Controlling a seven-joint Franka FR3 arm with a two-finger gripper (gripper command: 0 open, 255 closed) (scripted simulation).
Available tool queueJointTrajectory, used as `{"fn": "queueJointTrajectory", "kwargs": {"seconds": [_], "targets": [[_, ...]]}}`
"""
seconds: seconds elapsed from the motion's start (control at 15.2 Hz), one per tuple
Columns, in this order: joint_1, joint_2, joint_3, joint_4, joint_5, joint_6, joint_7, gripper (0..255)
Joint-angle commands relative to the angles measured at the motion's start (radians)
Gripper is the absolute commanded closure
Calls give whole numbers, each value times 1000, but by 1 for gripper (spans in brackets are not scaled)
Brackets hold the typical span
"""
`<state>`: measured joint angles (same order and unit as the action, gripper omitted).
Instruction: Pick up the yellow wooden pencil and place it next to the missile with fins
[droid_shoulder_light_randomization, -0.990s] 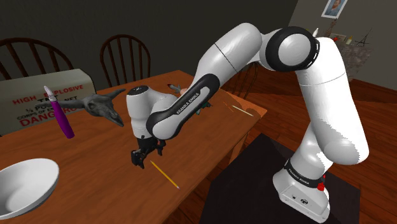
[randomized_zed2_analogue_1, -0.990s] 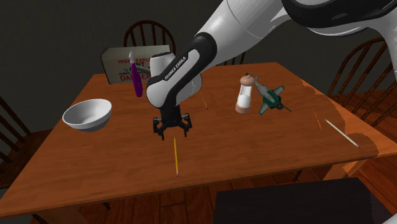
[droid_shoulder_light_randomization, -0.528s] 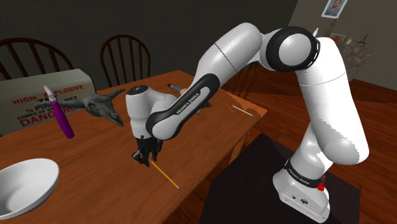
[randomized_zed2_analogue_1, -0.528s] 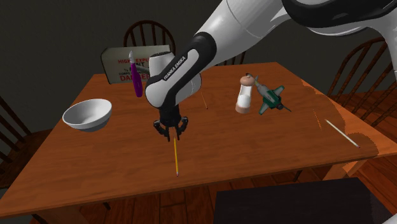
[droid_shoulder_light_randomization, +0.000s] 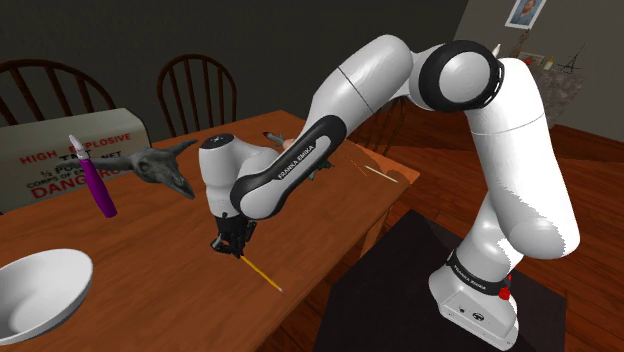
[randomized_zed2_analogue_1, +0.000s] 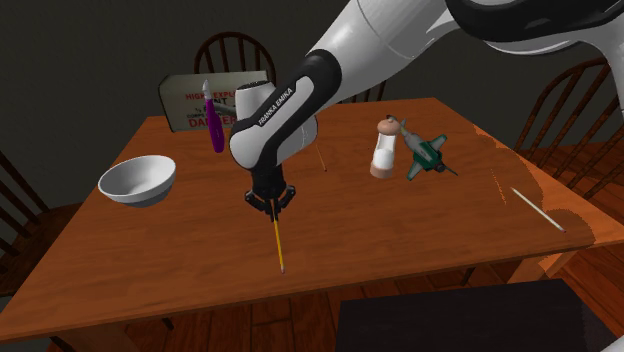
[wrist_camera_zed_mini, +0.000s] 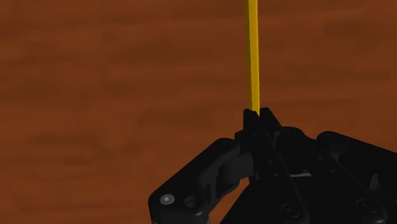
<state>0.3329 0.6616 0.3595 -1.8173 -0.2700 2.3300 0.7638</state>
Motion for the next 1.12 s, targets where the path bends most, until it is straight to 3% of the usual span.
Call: {"fn": "queueJointTrajectory", "kwargs": {"seconds": [0.0, 1.06], "targets": [[-1, -2, 1, 3, 2, -7, -1, 255], [-35, -149, 47, 7, 64, -153, -34, 255]]}}
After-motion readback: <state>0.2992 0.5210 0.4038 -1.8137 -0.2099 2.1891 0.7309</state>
